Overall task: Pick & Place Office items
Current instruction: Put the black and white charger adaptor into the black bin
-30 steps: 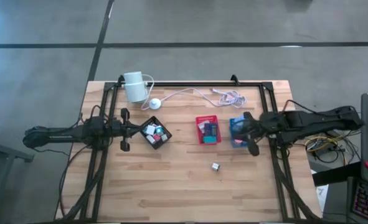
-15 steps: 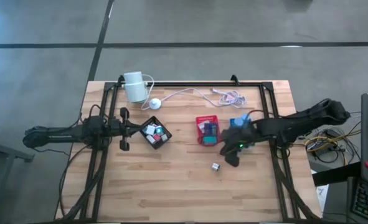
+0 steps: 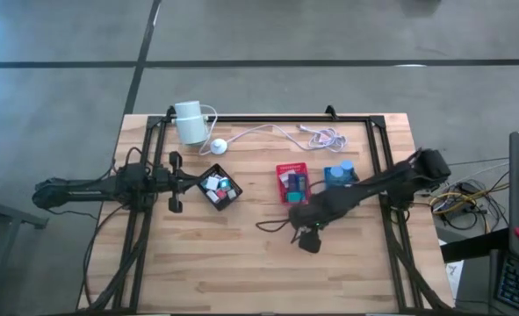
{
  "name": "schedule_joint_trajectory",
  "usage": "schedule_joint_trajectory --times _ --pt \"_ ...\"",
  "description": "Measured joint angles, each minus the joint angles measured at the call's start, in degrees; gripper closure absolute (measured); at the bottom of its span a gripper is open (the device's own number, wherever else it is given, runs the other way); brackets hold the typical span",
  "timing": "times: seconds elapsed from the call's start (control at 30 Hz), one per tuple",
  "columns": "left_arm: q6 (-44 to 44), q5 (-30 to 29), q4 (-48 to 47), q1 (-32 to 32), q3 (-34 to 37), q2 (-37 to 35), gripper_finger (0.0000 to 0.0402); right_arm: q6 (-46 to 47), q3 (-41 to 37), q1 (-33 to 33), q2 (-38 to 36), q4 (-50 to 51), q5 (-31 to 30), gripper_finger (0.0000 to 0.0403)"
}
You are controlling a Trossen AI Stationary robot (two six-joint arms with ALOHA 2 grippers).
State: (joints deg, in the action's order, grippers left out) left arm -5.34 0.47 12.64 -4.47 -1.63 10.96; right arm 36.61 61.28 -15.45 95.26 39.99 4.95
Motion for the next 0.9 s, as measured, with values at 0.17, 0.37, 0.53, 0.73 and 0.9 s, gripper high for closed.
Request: schedule_joint_trajectory --times 0.17,0.37,0.53,0.73,0.9 --pt "-0.3 0.0 0.0 0.0 0.0 0.0 0.0394 -2.9 3.4 0.1 6.3 5.0 -0.5 0.0094" --pt "0.1 0.0 0.0 0.0 0.0 0.0 0.0394 -4.5 3.9 0.1 9.7 4.2 -1.3 0.0066" --pt "1.3 0.0 -0.2 0.0 0.0 0.0 0.0394 -6.3 2.9 0.1 10.5 4.0 -2.2 0.0065" --pt "1.7 0.1 -0.3 0.0 0.0 0.1 0.0394 -10.3 1.9 0.0 10.7 3.3 -4.4 0.0085" --pt "1.7 0.2 -0.4 0.0 0.0 0.1 0.0394 -11.8 1.6 0.0 10.0 3.0 -5.0 0.0124"
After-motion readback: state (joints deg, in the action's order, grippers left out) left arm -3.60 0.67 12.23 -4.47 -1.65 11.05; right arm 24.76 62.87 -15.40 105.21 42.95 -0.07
